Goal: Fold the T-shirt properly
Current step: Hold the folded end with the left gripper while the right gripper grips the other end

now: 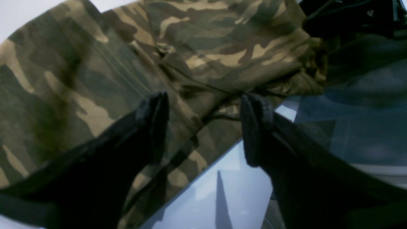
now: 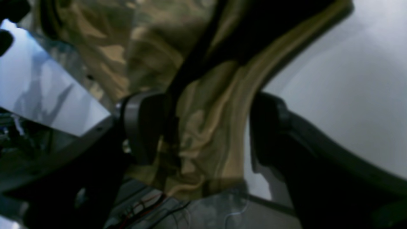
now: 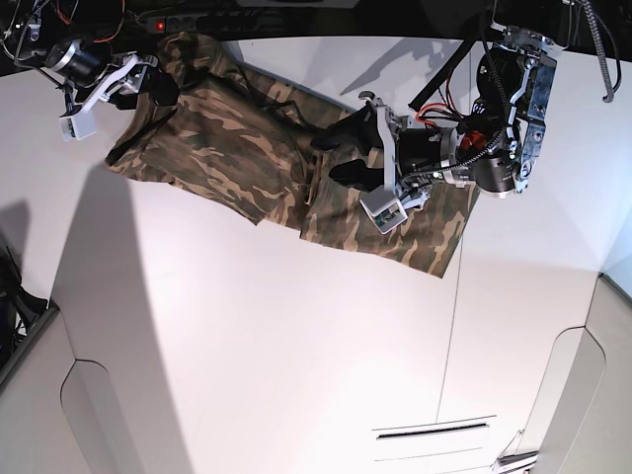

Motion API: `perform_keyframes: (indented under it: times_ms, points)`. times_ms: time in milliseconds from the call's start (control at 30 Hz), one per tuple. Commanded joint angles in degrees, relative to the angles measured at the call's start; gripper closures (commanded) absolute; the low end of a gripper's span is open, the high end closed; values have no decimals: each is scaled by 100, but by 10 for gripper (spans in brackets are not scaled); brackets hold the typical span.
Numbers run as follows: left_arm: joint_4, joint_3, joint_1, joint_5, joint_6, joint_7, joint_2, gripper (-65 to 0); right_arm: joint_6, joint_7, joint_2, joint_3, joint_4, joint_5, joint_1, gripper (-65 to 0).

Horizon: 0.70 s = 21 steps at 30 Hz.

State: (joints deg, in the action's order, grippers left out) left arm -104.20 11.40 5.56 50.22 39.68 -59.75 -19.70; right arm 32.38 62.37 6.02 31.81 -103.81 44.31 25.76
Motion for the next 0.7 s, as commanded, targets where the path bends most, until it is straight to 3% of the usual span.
perform_keyframes:
  times_ms: [0,167,367,667]
  points:
    - [-85,-22,-59,127,32,122,-28,-384,-15,-151,59,17,-11,155,11,-435]
    - [-85,-22,-55,127,32,125,-28,-384,-20,-210,7,20,520,793,-7,-435]
    - [-85,-22,7,127,32,122,-28,-384,72,-201,-243,20,765,1145,-37,-435]
    - [-85,-22,20,127,32,125,-28,-384,107,-197,-431,11,765,1141,-289,-434]
